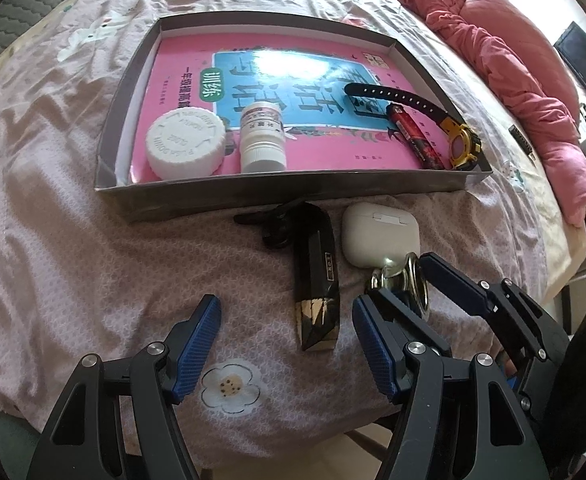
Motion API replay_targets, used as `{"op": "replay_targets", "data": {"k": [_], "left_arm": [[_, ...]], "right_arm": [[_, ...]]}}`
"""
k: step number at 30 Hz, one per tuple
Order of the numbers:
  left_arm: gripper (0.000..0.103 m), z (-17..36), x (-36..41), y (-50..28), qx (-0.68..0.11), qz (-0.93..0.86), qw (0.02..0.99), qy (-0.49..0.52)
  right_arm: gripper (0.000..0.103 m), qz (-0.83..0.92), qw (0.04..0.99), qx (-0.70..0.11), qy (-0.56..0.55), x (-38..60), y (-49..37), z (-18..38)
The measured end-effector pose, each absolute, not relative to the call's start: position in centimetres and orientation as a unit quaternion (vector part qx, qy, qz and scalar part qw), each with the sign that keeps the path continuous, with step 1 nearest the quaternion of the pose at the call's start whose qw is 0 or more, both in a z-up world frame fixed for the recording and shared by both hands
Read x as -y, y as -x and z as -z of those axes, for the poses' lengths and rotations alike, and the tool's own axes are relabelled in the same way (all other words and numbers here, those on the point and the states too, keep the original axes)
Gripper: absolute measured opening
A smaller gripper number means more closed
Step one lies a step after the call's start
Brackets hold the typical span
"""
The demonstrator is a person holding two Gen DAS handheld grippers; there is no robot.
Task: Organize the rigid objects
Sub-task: 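Reach left tool to the black-gold lighter while right tool reaches the metal ring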
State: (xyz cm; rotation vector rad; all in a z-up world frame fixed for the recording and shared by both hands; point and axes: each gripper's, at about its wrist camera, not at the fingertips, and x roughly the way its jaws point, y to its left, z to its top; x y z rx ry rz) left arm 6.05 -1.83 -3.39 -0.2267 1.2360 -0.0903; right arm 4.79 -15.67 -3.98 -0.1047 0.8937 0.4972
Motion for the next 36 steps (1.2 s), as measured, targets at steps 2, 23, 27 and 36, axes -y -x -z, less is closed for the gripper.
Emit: {"op": "replay_targets", "data": {"k": [2,23,27,36], "left_arm": [[0.07,3.4,2.0,-6.3,-0.578,0.042,0.808,0.101],[0.052,4.5,4.1,-8.5,-0.586,0.059,0.803,0.094],[0.048,4.8,3.8,-8.5,-0.587,0.058,0.801,0.099],[0.044,5.0,3.6,-8.4,-0.587,0.052,0.803,0.096]], "right_arm": [[0.046,-0.241,0.869,-0.43,0.04,16.0,-4.9,4.0],[0.044,-0.227,0.877,-0.423,0.026,18.4,-4.5,3.4],[0.044,-0.21,0.883,-0.419,0.029,19.1,-4.8,3.1],[0.044,-0.19,0.885,-0.424,0.025,19.9,-5.3,3.3]]}}
